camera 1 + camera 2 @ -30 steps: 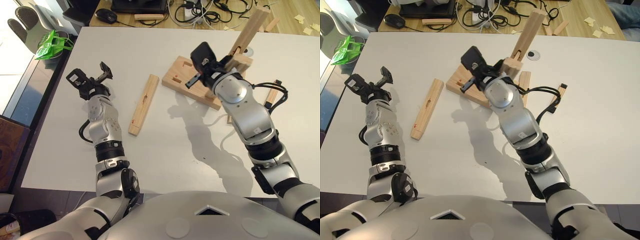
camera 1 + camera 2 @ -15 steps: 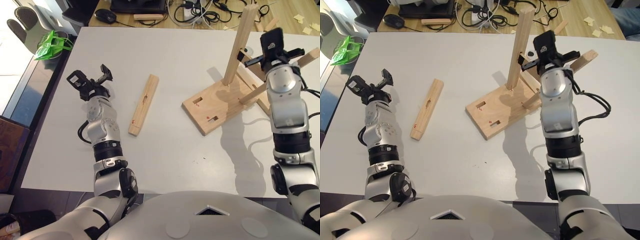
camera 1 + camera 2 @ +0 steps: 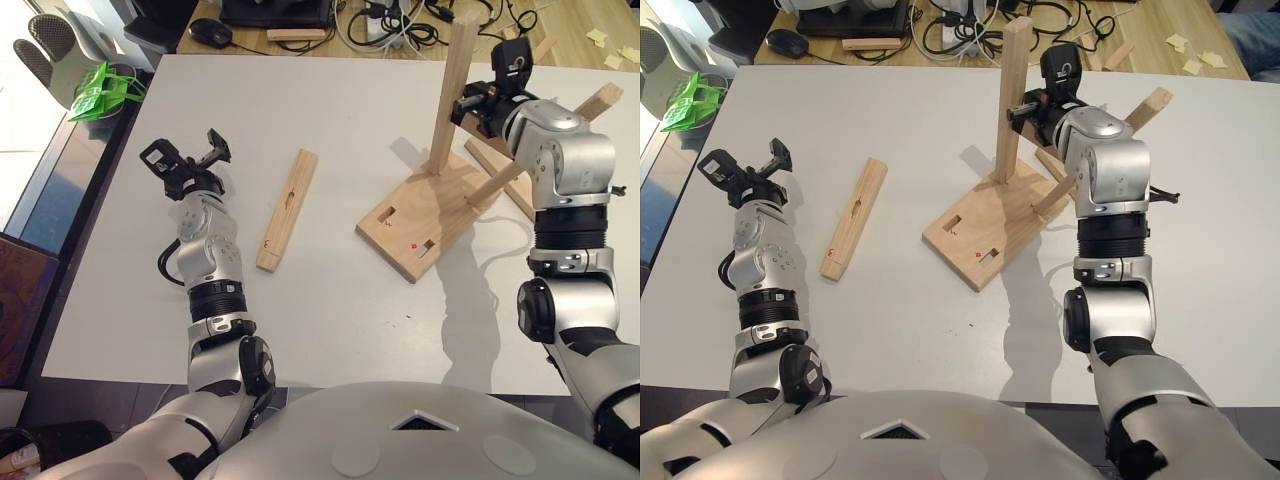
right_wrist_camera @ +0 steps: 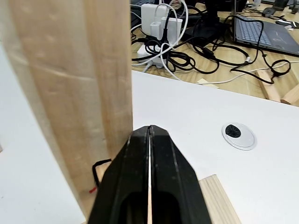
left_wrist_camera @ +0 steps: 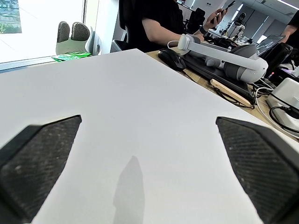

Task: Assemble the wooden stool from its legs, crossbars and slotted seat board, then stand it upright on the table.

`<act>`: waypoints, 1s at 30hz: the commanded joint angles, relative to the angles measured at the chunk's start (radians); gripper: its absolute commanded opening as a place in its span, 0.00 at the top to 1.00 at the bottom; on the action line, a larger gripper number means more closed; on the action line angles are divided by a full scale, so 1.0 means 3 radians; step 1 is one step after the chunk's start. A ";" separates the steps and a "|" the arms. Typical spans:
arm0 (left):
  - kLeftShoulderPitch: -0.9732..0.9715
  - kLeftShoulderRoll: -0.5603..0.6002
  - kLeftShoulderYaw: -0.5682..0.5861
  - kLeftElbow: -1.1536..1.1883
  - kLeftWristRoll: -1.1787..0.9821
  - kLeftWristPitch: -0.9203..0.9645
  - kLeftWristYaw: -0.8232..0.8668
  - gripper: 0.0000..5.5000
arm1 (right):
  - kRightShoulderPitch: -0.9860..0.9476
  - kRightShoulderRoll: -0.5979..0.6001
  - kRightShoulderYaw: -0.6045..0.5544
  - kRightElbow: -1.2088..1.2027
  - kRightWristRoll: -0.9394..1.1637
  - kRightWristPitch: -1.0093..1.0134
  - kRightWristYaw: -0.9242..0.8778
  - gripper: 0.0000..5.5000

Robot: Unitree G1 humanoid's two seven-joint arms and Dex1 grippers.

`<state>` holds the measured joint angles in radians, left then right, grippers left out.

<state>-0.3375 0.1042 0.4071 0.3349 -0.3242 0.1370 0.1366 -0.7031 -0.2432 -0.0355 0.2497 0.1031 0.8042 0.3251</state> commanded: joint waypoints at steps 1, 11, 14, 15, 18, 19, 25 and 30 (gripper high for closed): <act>-0.0037 0.0020 -0.0025 -0.0029 0.0031 0.0049 0.0032 0.02 | 0.0131 0.0106 0.0146 0.0153 0.0104 -0.0055 0.0210 0.99; -0.0082 0.0030 -0.0045 0.0025 0.0053 0.0027 0.0056 0.02 | -0.0394 0.0418 0.0348 0.1266 0.0120 -0.0801 0.0676 0.99; -0.0090 0.0026 -0.0042 0.0030 0.0061 0.0022 0.0062 0.02 | -0.0643 0.0541 0.0335 0.1759 0.0064 -0.1239 0.0686 0.99; -0.0090 0.0025 -0.0040 0.0029 0.0060 0.0021 0.0065 0.02 | -0.0702 0.0548 0.0322 0.1806 0.0044 -0.1335 0.0637 0.99; -0.0094 0.0020 -0.0042 0.0026 0.0057 0.0029 0.0065 0.02 | -0.0768 0.0512 0.0270 0.1589 -0.0029 -0.1607 0.0376 0.99; -0.0097 0.0019 -0.0044 0.0030 0.0056 0.0032 0.0063 0.02 | -0.0765 0.0492 0.0280 0.1462 -0.0080 -0.1750 0.0286 0.99; -0.0117 0.0021 -0.0044 0.0063 0.0054 0.0023 0.0055 0.02 | -0.0650 0.0508 0.0324 0.0455 -0.0263 -0.2393 -0.0046 0.99; -0.0113 0.0012 -0.0028 0.0057 0.0044 0.0005 0.0069 0.02 | -0.0645 0.0388 0.0162 -0.0151 -0.0477 -0.2894 -0.0466 0.99</act>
<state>-0.3625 0.1051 0.3982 0.3451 -0.3137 0.1368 0.1515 -0.8950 -0.0939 0.0460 0.2655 -0.0175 -0.0250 0.2272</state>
